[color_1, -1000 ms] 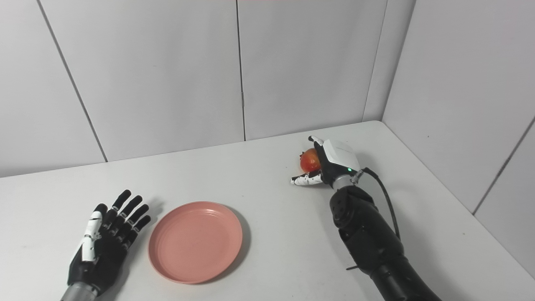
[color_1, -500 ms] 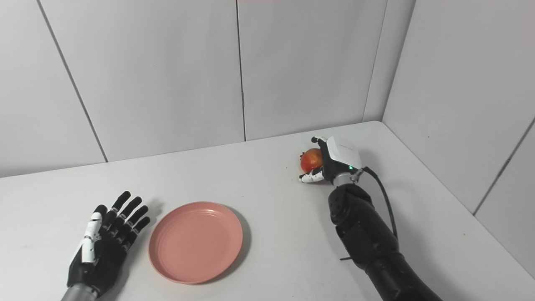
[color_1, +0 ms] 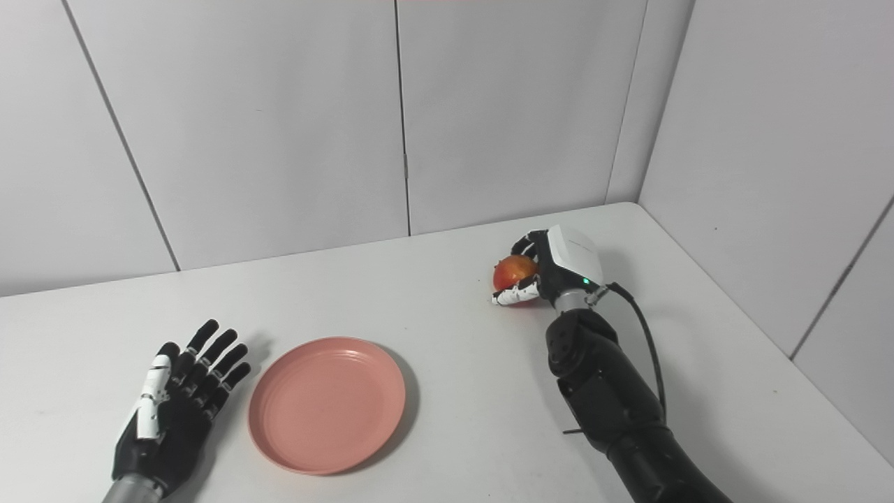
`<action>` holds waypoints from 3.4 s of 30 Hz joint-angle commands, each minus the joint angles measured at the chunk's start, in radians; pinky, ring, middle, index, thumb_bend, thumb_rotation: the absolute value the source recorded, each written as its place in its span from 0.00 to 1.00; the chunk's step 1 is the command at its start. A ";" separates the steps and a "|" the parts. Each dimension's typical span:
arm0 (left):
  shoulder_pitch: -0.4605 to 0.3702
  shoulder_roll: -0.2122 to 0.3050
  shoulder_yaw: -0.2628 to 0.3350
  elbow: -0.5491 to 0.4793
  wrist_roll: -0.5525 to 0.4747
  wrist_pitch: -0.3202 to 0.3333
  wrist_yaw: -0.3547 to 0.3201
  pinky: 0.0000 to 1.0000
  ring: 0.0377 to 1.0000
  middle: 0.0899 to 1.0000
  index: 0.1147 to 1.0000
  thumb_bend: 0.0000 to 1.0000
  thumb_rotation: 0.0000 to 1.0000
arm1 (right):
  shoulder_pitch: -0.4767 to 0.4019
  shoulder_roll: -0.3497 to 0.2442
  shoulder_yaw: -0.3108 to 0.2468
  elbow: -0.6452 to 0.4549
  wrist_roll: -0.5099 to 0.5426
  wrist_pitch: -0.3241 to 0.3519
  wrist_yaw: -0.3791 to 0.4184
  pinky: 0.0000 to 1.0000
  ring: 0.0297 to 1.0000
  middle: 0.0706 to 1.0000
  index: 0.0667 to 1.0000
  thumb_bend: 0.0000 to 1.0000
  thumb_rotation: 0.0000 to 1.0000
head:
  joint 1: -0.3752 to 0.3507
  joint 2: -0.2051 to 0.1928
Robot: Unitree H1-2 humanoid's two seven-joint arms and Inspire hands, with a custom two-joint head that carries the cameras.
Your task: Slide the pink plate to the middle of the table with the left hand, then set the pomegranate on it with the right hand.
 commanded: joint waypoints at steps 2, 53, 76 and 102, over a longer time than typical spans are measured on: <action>0.000 -0.002 -0.010 0.008 0.022 0.028 0.016 0.91 0.90 0.91 0.90 0.38 1.00 | -0.045 -0.011 -0.009 -0.053 -0.002 0.000 -0.011 0.35 0.42 0.45 0.49 0.47 0.10 | 0.005 -0.001; 0.004 -0.163 -0.086 0.012 0.328 -0.175 0.228 0.91 0.92 0.93 0.92 0.38 1.00 | 0.072 0.196 0.315 -0.510 -0.151 -0.153 0.268 0.28 0.34 0.40 0.45 0.50 0.13 | 0.354 0.031; 0.051 -0.185 -0.122 -0.014 0.447 -0.243 0.284 0.89 0.91 0.92 0.91 0.36 1.00 | 0.119 0.168 0.363 -0.493 -0.217 -0.171 0.334 0.38 0.43 0.47 0.45 0.51 0.13 | 0.396 0.064; 0.047 -0.181 -0.122 -0.017 0.451 -0.222 0.281 0.88 0.91 0.91 0.90 0.36 1.00 | 0.156 0.158 0.334 -0.625 -0.263 -0.133 0.499 0.89 0.94 0.97 1.00 1.00 0.64 | 0.389 0.062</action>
